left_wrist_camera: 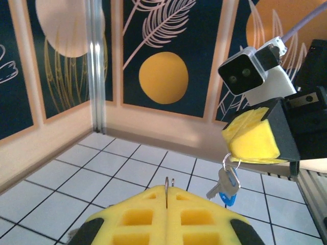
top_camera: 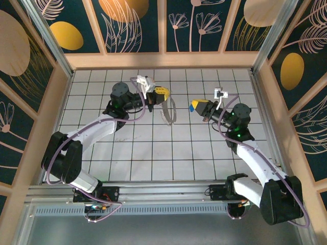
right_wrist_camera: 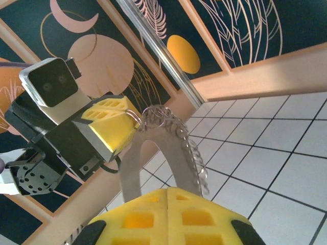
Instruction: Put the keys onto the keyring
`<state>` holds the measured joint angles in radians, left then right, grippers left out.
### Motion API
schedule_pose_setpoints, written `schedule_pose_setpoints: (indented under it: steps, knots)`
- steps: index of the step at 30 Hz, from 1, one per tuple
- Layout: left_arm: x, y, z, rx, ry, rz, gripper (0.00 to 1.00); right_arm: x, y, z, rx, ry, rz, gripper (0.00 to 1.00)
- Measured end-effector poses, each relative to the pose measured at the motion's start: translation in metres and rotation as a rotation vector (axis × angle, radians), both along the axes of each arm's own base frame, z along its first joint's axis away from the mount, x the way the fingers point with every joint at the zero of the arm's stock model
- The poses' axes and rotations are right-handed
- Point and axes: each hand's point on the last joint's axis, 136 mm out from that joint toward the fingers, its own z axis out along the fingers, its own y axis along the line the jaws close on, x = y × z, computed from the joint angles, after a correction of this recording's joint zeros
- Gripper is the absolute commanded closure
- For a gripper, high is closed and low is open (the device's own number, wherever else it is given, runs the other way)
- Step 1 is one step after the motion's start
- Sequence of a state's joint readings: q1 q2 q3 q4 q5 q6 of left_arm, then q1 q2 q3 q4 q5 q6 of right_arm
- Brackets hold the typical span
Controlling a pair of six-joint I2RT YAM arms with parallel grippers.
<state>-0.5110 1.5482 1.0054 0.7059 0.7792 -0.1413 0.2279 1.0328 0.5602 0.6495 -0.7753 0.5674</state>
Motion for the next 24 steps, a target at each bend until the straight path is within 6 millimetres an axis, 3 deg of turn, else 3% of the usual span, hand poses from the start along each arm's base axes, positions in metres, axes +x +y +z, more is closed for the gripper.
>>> schedule_pose_setpoints:
  steps: [7, 16, 24]
  knots:
    - [-0.005, -0.009, 0.009, 0.016, -0.053, -0.017, 1.00, 0.000, -0.002, 0.014, 0.017, -0.065, -0.016, 1.00]
    - [-0.009, -0.026, -0.001, 0.089, -0.163, 0.031, 1.00, 0.000, -0.003, 0.029, 0.046, -0.132, -0.020, 1.00]
    - [-0.001, -0.024, -0.005, 0.124, -0.208, 0.083, 1.00, 0.007, 0.001, 0.025, 0.068, -0.122, 0.001, 1.00]
